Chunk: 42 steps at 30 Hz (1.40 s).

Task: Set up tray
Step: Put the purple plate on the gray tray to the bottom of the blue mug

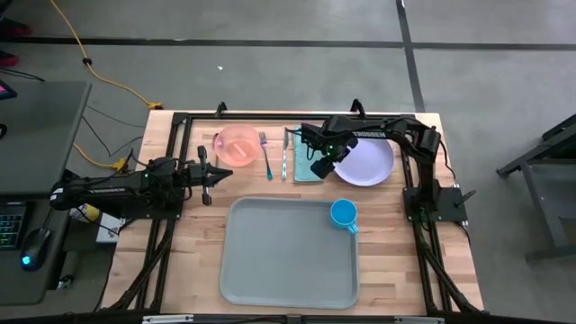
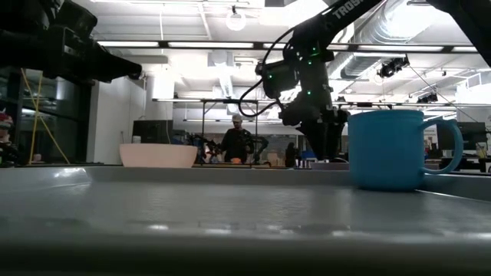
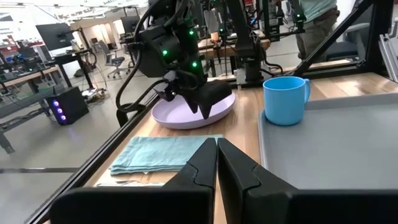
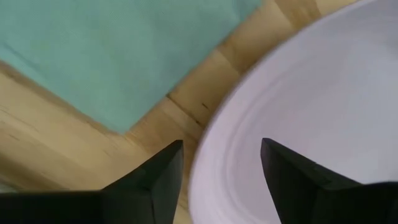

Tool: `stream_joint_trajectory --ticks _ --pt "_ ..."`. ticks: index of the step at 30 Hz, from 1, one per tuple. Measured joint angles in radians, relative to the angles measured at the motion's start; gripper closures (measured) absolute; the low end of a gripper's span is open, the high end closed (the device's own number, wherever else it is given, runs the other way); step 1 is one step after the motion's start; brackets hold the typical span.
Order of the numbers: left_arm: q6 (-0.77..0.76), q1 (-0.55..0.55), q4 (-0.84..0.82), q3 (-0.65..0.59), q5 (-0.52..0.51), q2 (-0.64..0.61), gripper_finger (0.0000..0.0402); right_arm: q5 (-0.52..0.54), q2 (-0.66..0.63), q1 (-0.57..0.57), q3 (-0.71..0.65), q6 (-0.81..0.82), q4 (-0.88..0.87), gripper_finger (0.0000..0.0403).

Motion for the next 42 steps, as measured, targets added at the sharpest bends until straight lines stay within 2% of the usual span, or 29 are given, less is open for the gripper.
stream_joint_trajectory --ticks 13,21,23,28,32,36,39,42 --pt "0.000 0.000 -0.023 0.000 0.000 0.000 0.0355 -0.024 0.048 0.001 0.000 0.060 0.019 0.0194" --pt "0.000 0.000 -0.022 0.000 0.000 0.000 0.0355 0.018 0.066 -0.006 -0.006 0.078 0.011 0.0204" --pt "0.000 0.000 -0.022 0.000 0.000 0.000 0.0355 0.008 0.066 -0.012 -0.034 0.084 0.022 0.0207" --pt "0.000 0.000 -0.022 0.000 0.000 0.000 0.0355 -0.093 0.061 -0.024 -0.156 0.122 0.020 0.0215" --pt "0.000 0.000 -0.022 0.000 0.000 0.000 0.0355 -0.102 0.060 -0.018 -0.212 0.134 0.027 0.0219" --pt "0.000 0.000 -0.022 0.000 0.000 0.000 0.0355 -0.101 0.062 -0.007 -0.208 0.131 0.014 0.0219" --pt "0.000 0.000 -0.022 0.000 0.000 0.000 0.0355 -0.100 0.064 0.000 -0.185 0.131 0.003 0.0228" --pt "0.000 0.000 -0.024 0.000 0.000 0.000 0.0355 -0.102 0.067 0.002 -0.163 0.129 0.000 0.0256"
